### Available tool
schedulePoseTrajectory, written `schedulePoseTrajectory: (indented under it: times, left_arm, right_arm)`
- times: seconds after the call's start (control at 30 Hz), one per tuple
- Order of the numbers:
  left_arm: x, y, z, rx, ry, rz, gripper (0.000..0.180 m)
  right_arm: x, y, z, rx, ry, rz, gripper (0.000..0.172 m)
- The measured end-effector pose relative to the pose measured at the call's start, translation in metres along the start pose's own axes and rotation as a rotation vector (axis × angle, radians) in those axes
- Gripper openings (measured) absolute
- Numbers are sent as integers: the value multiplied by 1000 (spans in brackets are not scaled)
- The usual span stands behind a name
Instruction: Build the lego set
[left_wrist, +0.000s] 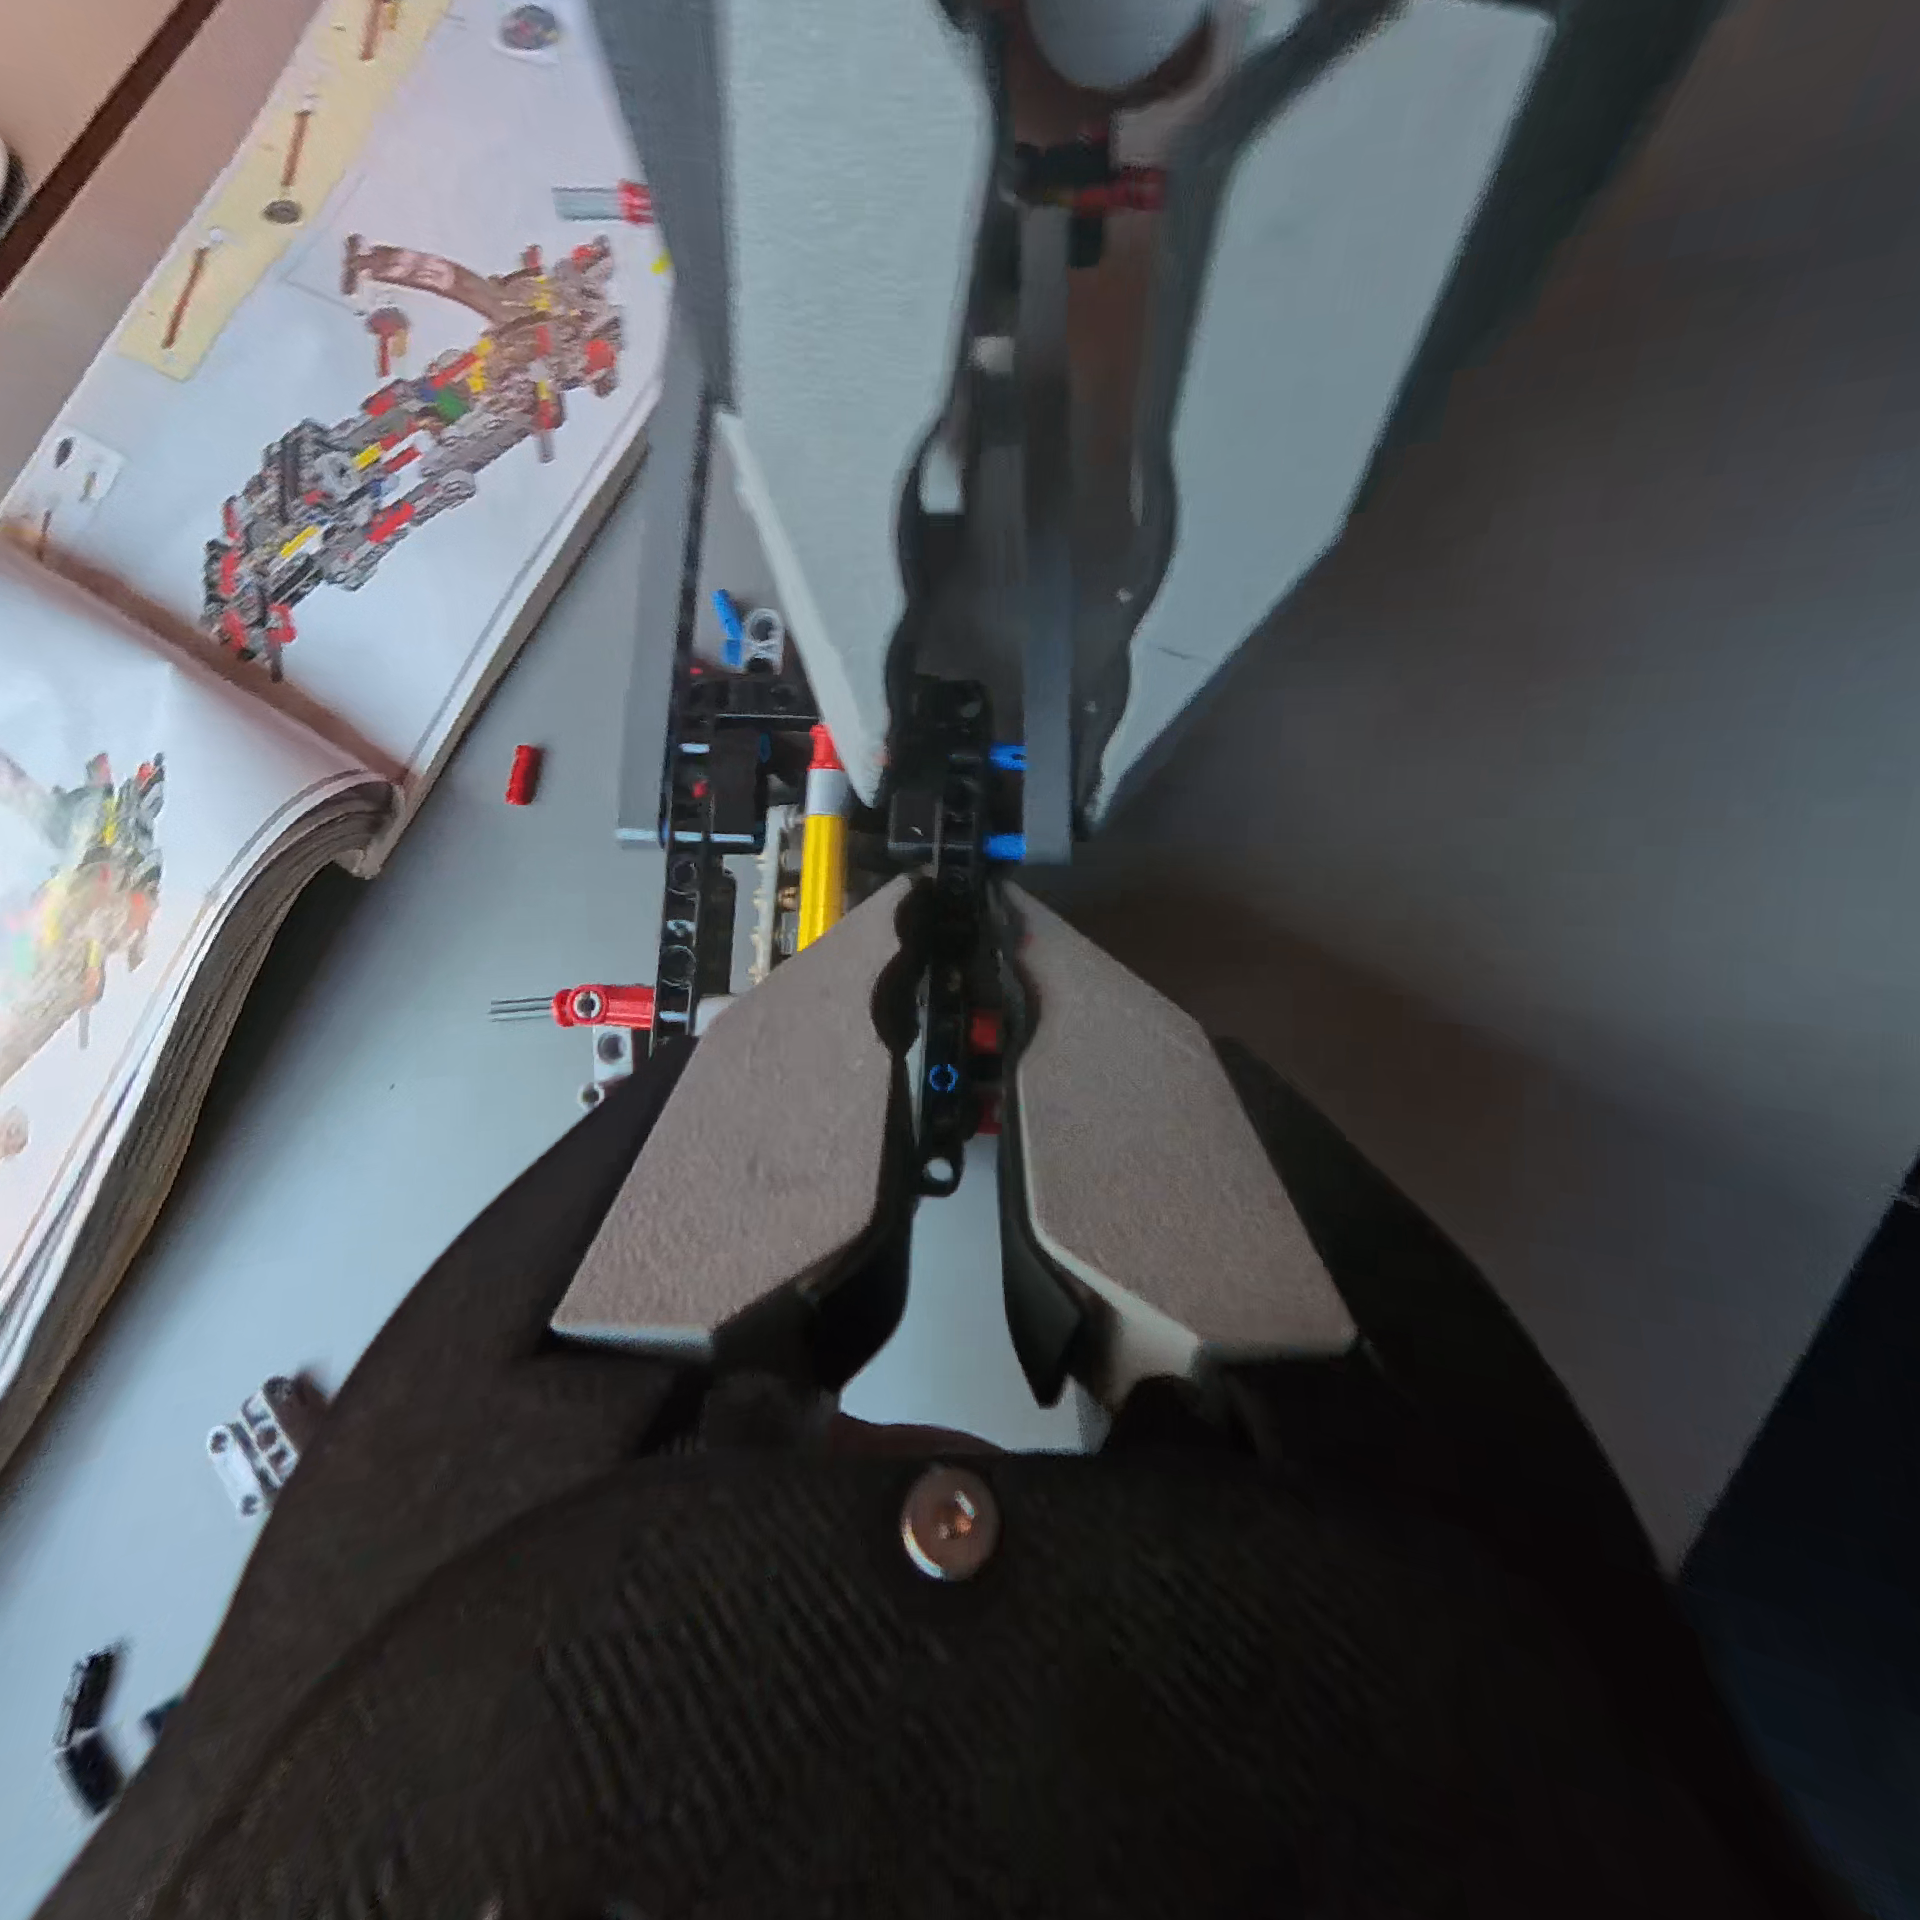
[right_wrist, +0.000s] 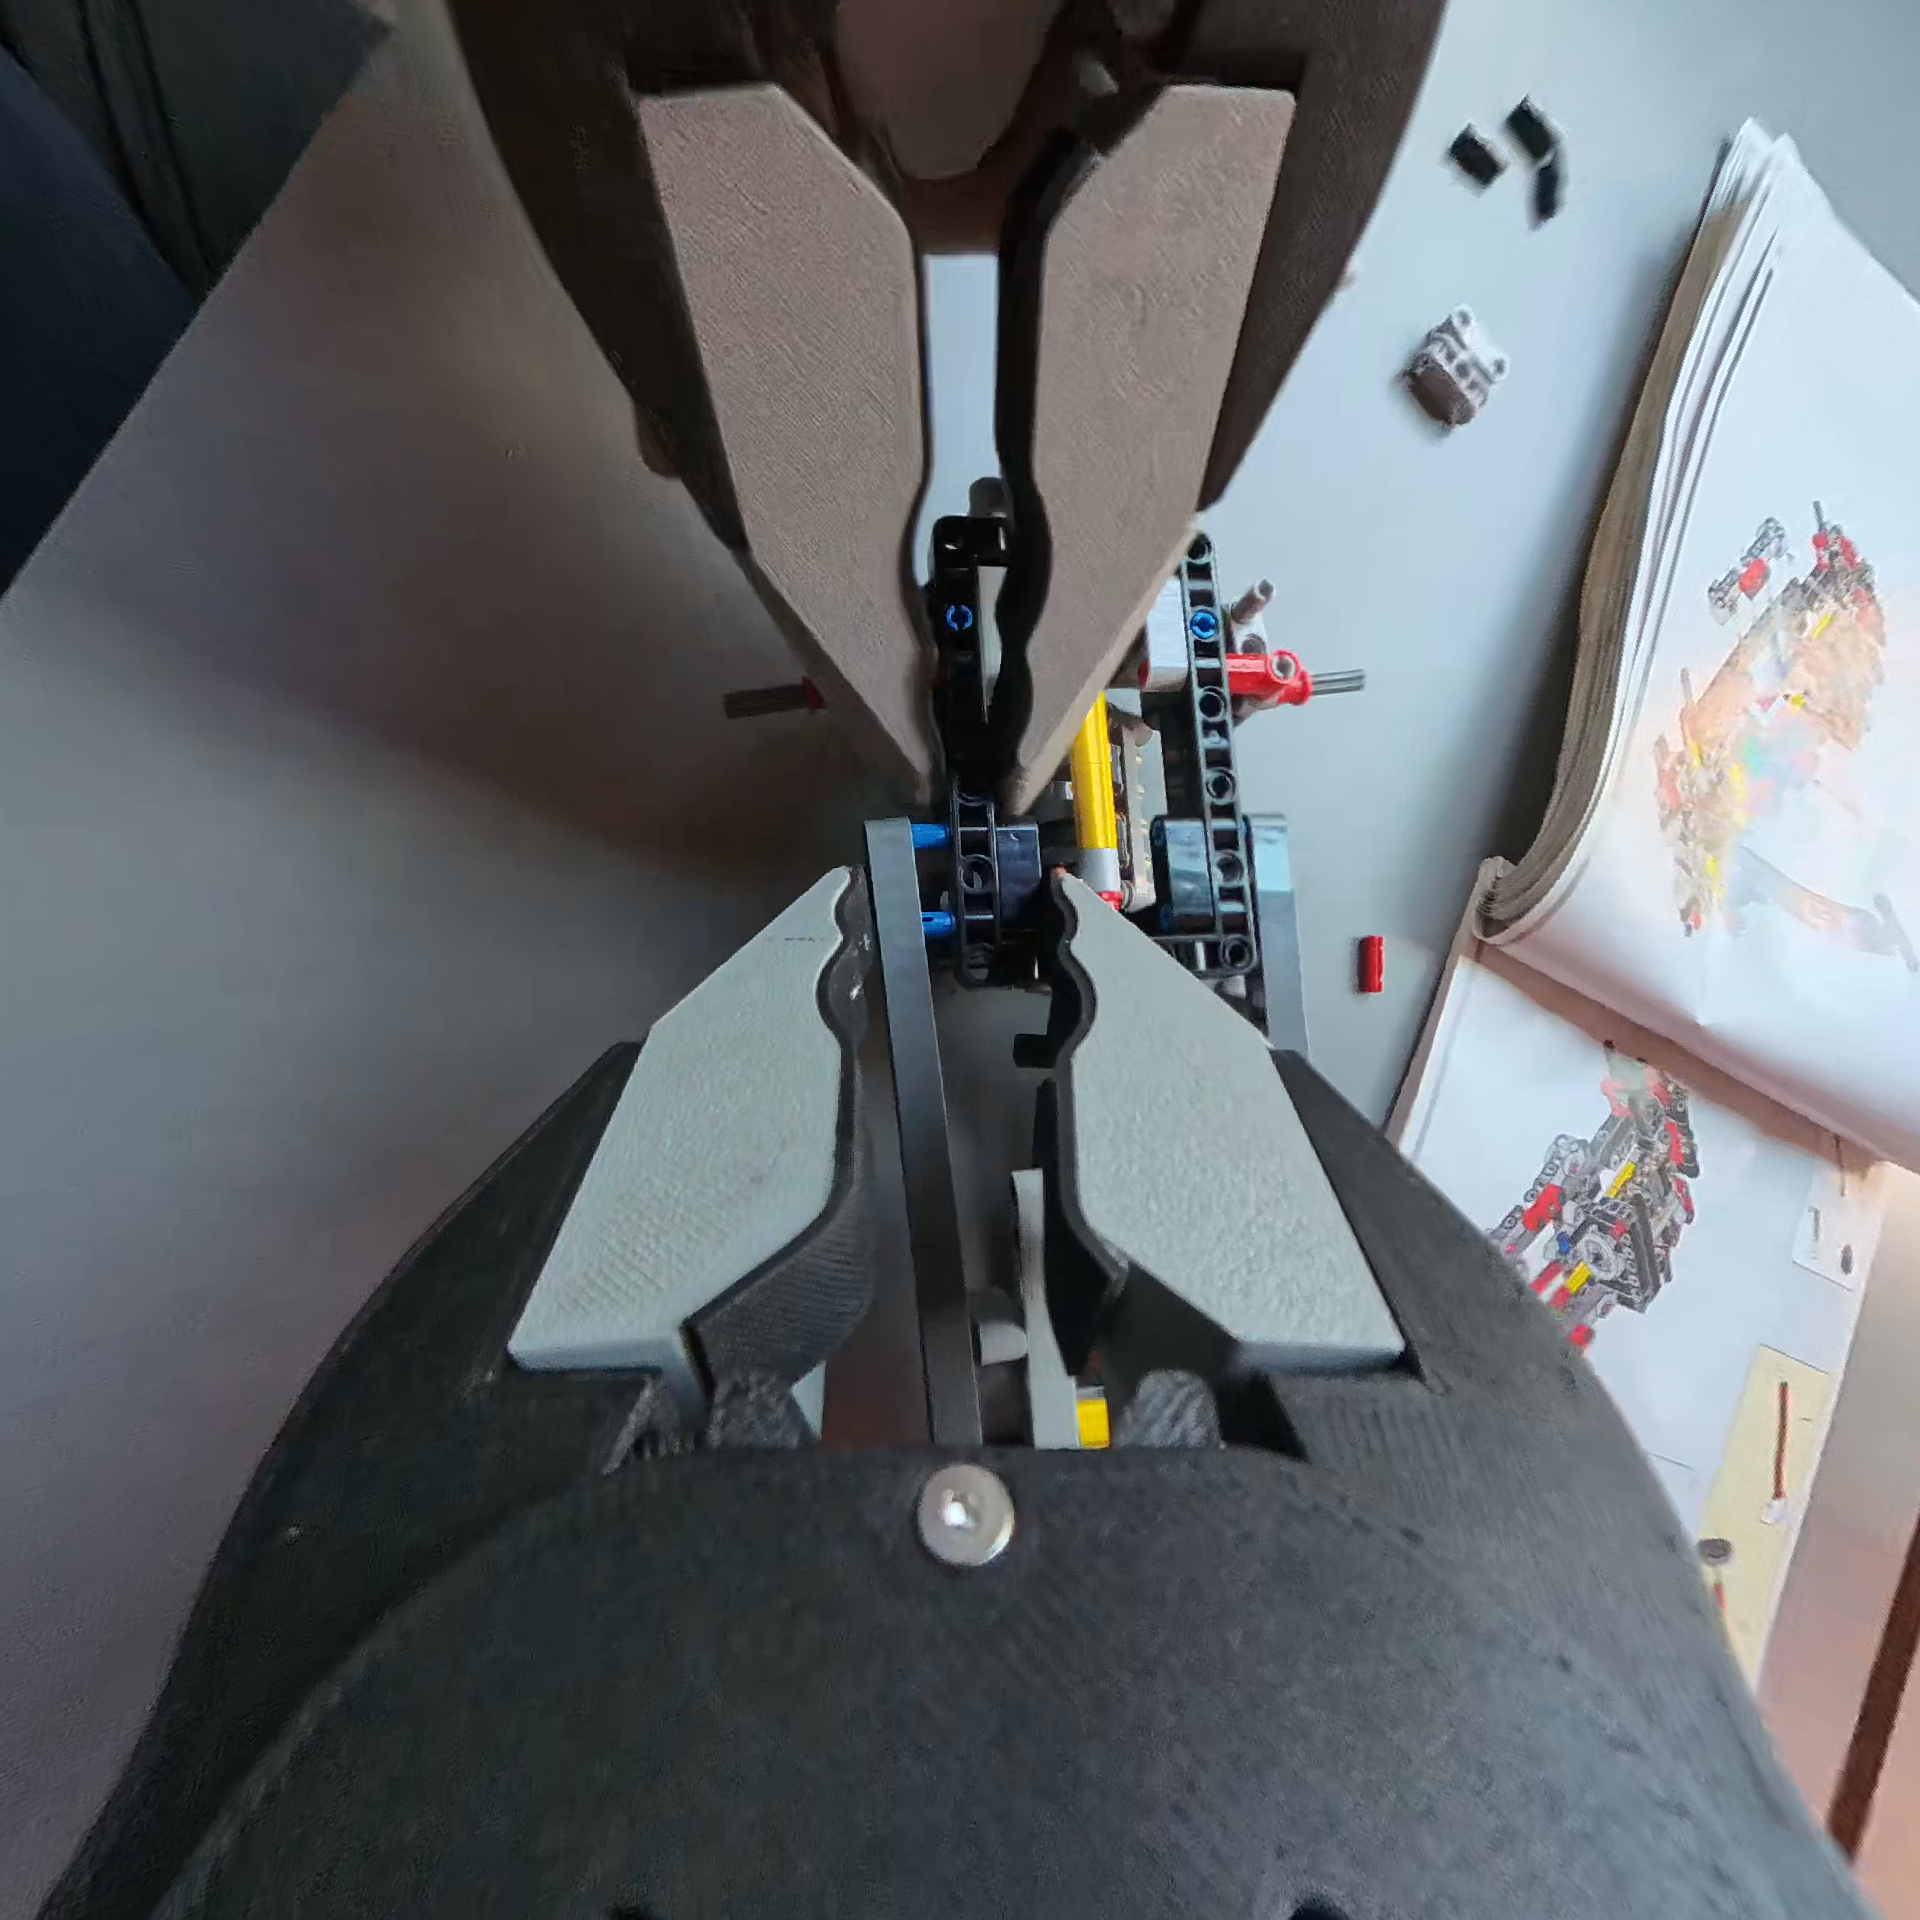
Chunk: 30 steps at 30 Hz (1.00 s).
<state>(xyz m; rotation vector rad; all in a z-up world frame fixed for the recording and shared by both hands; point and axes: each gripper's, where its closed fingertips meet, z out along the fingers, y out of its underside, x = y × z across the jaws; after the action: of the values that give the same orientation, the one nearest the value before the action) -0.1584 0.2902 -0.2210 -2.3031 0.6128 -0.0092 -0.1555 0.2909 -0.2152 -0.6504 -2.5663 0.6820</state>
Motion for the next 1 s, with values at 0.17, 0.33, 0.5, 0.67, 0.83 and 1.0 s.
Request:
schedulePoseTrajectory:
  times: [0.17,0.33,0.5,0.67,0.83,1.0]
  left_arm:
    - [-4,2,1,-25,-55,-29,9]
    - [1,2,-3,-10,-20,-19,18]
    - [2,1,-4,-4,-18,-23,23]
    - [1,1,-3,-19,-26,-18,23]
    - [1,1,-3,-26,-13,-42,23]
    - [1,1,-3,-31,-8,-46,23]
  right_arm:
    - [3,-3,2,11,29,44,31]
    - [2,-4,3,31,26,36,31]
    - [2,-5,2,52,11,57,30]
    - [3,-4,2,56,-5,63,30]
    - [3,-5,3,58,-5,62,30]
    - [4,-5,3,63,-8,67,30]
